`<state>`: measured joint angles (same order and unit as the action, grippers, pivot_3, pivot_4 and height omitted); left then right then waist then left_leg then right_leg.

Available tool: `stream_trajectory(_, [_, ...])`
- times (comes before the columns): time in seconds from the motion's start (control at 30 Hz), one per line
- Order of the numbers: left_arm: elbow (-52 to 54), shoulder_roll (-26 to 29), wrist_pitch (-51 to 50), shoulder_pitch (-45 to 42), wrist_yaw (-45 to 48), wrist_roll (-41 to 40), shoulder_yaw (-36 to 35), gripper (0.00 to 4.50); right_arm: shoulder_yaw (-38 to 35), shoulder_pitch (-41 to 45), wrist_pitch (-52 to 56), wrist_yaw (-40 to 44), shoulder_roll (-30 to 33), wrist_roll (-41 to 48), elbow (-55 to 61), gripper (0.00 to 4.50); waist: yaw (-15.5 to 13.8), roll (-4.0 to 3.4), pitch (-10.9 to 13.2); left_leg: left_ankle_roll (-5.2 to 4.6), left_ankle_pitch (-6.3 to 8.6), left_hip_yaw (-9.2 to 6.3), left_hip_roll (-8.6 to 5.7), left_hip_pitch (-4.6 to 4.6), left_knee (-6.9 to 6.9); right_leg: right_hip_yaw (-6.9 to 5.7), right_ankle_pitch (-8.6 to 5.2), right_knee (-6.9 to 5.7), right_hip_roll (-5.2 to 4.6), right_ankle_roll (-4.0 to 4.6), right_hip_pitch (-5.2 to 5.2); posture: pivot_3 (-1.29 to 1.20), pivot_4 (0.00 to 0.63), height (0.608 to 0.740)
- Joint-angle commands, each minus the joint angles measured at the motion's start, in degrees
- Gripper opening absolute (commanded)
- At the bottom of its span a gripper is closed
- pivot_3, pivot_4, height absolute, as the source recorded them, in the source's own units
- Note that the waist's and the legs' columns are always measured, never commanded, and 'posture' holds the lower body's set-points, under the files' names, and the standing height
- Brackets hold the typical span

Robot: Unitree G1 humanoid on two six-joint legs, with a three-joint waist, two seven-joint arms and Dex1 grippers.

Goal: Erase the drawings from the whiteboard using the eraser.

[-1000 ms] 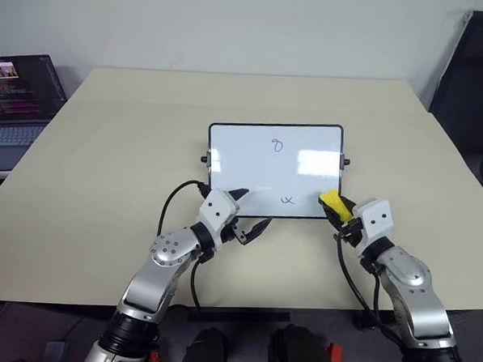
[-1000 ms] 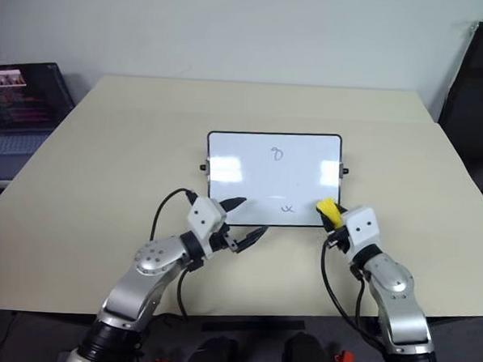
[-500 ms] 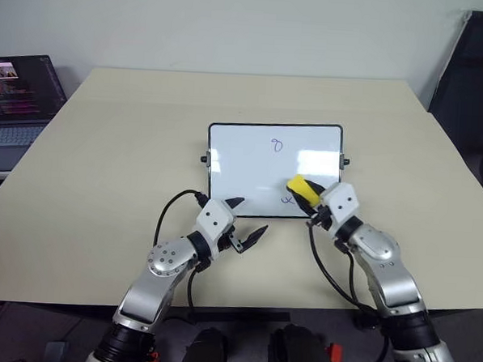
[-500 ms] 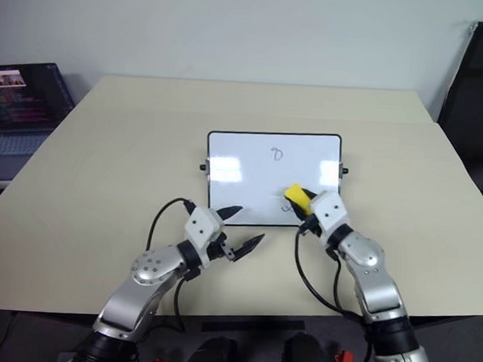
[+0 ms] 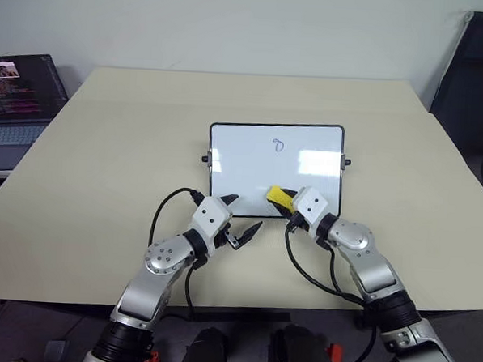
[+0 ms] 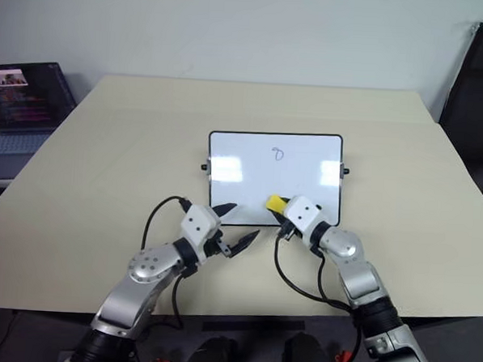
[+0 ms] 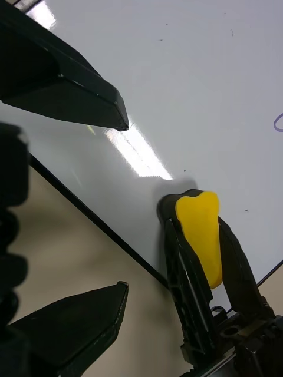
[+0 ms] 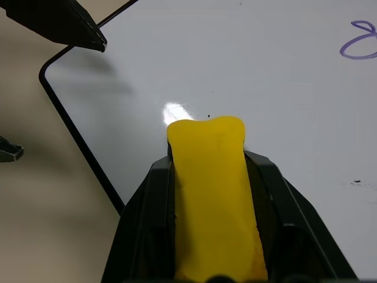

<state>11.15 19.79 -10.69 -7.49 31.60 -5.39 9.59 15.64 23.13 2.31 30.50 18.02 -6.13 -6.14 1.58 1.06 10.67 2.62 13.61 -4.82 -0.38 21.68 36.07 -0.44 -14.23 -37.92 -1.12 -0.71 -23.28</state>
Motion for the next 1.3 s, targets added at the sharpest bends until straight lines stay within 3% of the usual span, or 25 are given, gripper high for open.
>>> stream_trajectory(0.03, [2.3, 0.0, 0.4, -0.8, -0.7, -0.1, -1.0, 4.5, 0.2, 0.7, 1.6, -1.4, 1.4, -3.3, -0.2, 1.24, 0.0, 0.0, 0.0, 0.0, 0.0, 0.0, 0.0, 0.0, 0.01, 0.0, 0.0, -0.02, 0.0, 0.0, 0.0, 0.0, 0.15, 0.74])
stream_trajectory(0.8, [0.7, -0.9, 0.8, -3.0, -0.4, -0.4, -0.2, 4.5, -4.3, -9.2, 4.3, -0.4, 14.0, -5.1, 5.8, 1.24, -0.3, 0.08, 0.0, -0.06, -0.09, 0.05, -0.02, -0.12, 0.15, 0.03, 0.12, -0.02, 0.0, -0.03, 0.15, 0.0, 0.15, 0.74])
stream_trajectory(1.3, [-0.4, -1.2, 1.7, -3.5, 0.6, -0.2, -0.3, 4.5, -1.0, -3.1, 3.5, -4.2, 3.9, -6.0, 3.8, 1.24, 0.3, 0.13, 0.0, -0.18, -0.22, 0.17, 0.05, -0.17, 0.25, 0.02, 0.28, -0.03, 0.02, -0.01, 0.12, 0.0, 0.15, 0.74])
